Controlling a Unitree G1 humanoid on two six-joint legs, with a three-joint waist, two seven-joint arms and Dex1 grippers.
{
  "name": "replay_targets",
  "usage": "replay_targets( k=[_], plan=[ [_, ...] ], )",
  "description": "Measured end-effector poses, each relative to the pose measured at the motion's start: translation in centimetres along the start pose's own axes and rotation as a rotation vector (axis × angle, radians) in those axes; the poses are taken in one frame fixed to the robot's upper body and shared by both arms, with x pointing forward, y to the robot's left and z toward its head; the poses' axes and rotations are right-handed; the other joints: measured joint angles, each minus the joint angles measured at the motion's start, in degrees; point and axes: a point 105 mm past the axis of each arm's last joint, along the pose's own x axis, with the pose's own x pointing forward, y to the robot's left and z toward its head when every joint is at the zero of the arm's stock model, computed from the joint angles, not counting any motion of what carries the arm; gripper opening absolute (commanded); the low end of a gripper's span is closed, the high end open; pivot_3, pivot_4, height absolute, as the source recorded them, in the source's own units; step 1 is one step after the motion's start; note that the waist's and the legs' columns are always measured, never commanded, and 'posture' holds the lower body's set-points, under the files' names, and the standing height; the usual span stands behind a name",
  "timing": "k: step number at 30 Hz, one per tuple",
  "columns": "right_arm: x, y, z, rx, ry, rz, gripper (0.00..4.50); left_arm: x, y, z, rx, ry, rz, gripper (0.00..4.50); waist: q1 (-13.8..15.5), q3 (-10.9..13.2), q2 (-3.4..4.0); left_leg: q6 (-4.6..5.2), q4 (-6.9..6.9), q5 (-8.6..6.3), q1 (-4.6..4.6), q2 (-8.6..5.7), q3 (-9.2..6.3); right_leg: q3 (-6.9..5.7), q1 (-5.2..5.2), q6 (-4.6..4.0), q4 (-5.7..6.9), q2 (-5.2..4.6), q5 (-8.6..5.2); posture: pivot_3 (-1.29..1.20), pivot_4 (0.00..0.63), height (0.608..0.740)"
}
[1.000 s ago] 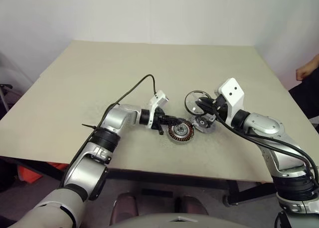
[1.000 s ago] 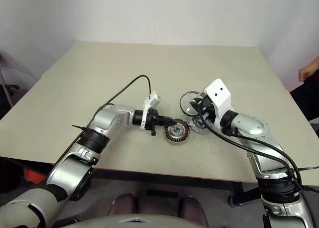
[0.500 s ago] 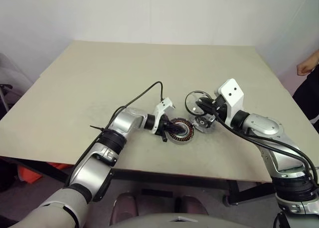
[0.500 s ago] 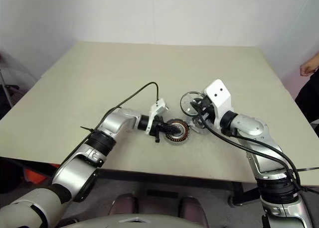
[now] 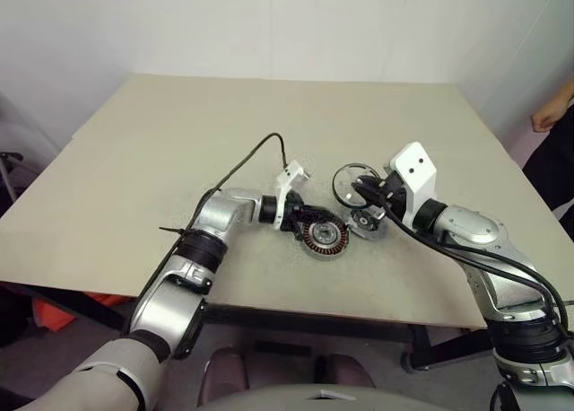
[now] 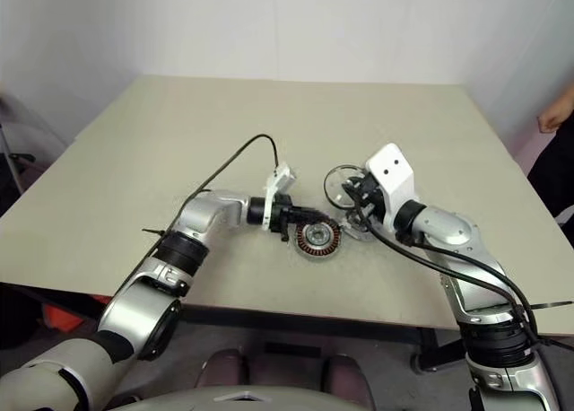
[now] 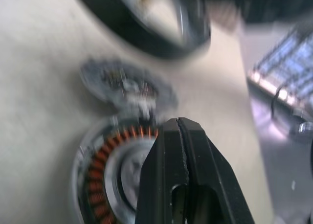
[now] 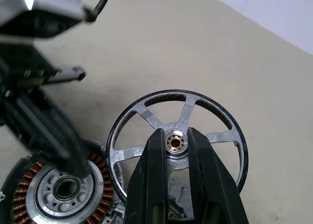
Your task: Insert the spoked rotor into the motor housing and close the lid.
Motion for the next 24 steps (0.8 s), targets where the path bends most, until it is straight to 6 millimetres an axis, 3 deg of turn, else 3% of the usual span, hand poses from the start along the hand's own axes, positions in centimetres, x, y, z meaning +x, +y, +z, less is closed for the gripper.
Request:
replay_targets(
  k=[12,16,24],
  plan=[
    [0.0,0.2,-0.1,0.002,0.003,0.006,0.25,-0.5,0.0,-1.3,-0.075,0.031,0.001,0.02,0.0,0.0,0.00,0.00,-0.01,0.00,0.00,0.01,0.00,0.00,-0.02,0.00,0.01,0.01,0.00,0.00,0.000,0.740],
    [-0.4,1.4,-0.5,0.018,0.024,0.047,0.25,-3.0,1.2,-0.8,-0.114,-0.017,0.055,0.02,-0.1,0.0,0.01,0.00,-0.05,0.00,0.00,0.02,0.00,0.00,-0.05,0.00,0.00,0.03,0.00,0.00,0.000,0.740],
    [-0.9,4.3,1.4,0.029,0.003,0.149,0.25,-8.1,3.4,0.1,-0.149,-0.119,0.203,0.02,-0.1,0.0,0.01,-0.01,-0.06,0.00,0.01,0.02,0.00,-0.01,-0.05,0.00,0.00,0.02,0.00,0.00,0.000,0.740]
  ],
)
